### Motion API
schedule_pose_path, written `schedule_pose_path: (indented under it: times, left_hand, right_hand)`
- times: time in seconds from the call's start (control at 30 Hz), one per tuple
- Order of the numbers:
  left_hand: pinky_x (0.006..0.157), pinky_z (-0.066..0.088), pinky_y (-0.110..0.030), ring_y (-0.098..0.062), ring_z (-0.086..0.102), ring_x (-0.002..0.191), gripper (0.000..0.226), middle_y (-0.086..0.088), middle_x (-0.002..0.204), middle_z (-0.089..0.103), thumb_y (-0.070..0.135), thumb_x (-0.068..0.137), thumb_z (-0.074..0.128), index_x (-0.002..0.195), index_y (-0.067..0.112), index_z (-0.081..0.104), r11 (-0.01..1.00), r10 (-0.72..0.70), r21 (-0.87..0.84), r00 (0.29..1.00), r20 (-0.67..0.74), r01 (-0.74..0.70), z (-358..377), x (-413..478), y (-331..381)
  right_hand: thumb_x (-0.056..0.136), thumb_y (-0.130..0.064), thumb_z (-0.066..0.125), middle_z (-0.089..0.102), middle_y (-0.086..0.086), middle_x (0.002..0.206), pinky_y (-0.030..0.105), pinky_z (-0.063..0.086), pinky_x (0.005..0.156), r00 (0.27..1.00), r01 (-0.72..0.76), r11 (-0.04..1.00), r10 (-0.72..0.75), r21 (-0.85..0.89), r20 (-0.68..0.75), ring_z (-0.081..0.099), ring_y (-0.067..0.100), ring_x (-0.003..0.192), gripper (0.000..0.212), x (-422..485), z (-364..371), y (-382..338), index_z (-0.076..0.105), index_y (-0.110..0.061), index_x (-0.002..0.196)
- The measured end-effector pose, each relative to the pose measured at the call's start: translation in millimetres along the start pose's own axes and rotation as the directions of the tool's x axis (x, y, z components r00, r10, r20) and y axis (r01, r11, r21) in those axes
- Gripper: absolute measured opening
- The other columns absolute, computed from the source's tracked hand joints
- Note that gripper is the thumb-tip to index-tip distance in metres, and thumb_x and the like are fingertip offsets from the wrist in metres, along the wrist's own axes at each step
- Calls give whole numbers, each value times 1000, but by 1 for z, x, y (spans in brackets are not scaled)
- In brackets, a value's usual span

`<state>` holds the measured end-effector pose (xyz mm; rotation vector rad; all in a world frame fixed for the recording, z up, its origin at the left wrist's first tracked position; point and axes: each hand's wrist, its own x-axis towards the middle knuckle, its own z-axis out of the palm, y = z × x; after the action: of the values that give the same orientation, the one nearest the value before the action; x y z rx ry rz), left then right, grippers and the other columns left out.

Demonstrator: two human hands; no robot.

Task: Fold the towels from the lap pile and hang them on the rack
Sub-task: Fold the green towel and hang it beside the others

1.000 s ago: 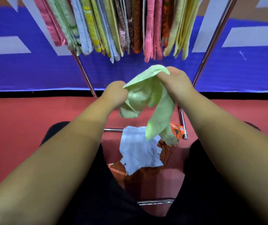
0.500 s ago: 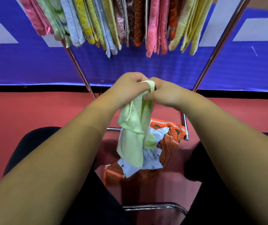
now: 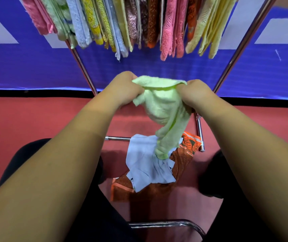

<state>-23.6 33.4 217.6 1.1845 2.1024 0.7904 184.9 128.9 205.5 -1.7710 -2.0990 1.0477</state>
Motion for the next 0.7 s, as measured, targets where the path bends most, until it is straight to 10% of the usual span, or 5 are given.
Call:
schedule_pose_path:
  times: [0.1, 0.4, 0.7]
  left_hand:
    - [68, 50, -37, -16, 64, 66, 10, -6, 74, 72, 21, 80, 74, 86, 18, 67, 986, 101, -139, 995, 24, -97, 4, 0, 1]
    - [67, 42, -33, -15, 51, 68, 37, -2, 75, 58, 41, 105, 63, 93, 8, 72, 977, 208, -50, 976, 64, -205, 17, -3, 8]
    - [63, 39, -34, -14, 49, 64, 54, -1, 70, 57, 57, 91, 76, 84, 4, 67, 979, 190, 43, 970, 153, -198, 7, -6, 8]
  right_hand:
    - [96, -23, 55, 72, 22, 91, 45, 56, 74, 990, 66, 988, -47, -137, 136, 69, 44, 88, 26, -12, 2, -2, 68, 0, 92]
    - [95, -31, 72, 77, 2, 85, 35, 52, 68, 943, 157, 930, -241, 333, 228, 63, 17, 72, 12, -12, 11, -4, 80, -22, 98]
    - [95, -44, 64, 82, 1, 95, 53, 63, 92, 984, 99, 817, -164, 569, 64, 78, 21, 90, 28, -5, 9, -5, 81, -22, 103]
